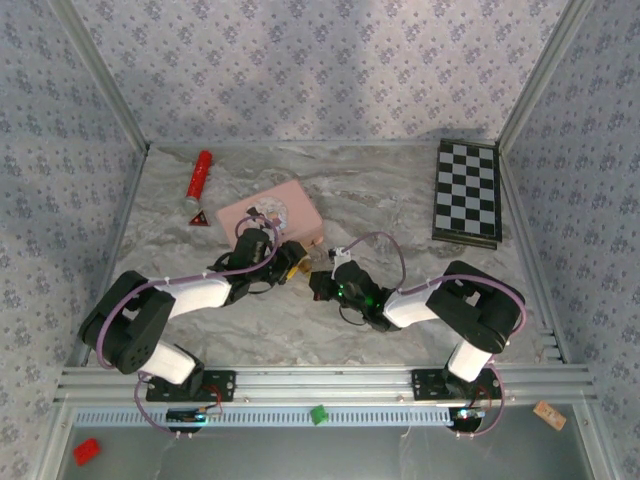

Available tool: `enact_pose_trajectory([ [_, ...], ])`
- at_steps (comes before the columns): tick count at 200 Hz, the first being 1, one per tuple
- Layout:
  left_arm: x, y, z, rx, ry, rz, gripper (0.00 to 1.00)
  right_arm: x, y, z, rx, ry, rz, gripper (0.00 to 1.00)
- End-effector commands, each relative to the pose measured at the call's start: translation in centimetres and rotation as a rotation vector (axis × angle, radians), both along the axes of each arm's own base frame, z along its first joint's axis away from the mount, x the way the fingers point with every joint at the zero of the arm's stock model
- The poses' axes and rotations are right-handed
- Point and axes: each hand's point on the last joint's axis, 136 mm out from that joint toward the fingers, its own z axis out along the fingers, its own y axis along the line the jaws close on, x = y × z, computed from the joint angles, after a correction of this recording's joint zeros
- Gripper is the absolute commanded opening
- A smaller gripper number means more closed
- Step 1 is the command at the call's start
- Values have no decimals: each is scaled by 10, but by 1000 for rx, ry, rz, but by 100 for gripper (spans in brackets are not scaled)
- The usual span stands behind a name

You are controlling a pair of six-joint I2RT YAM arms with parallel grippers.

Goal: Unlock a padlock with a key

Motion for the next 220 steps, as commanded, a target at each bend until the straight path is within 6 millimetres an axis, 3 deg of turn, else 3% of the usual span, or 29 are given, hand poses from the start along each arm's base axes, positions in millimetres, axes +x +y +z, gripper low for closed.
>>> enact_pose_trajectory([
  [1,-5,3,0,5,20,-8,57,-2,-2,-2,-33,-16,2,0],
  [48,-4,10,-4,23,18,1,60,-2,-5,0,-47,-36,1,0],
  [96,-4,26,9,72,-34,-4,77,-2,-9,0,-92,-57,-8,0],
  [132,-21,70,16,364,-30,-12,89,-3,-4,-1,-118,-52,1,0],
  [176,-31,111,45,531,-86,2,91,-2,-6,-11,-136,-21,-6,0],
  [203,-21,154,65,694,-147,100,91,-2,3,-22,-161,17,32,0],
  [220,-5,167,66,683,-166,133,92,-2,4,-28,-168,29,35,0],
])
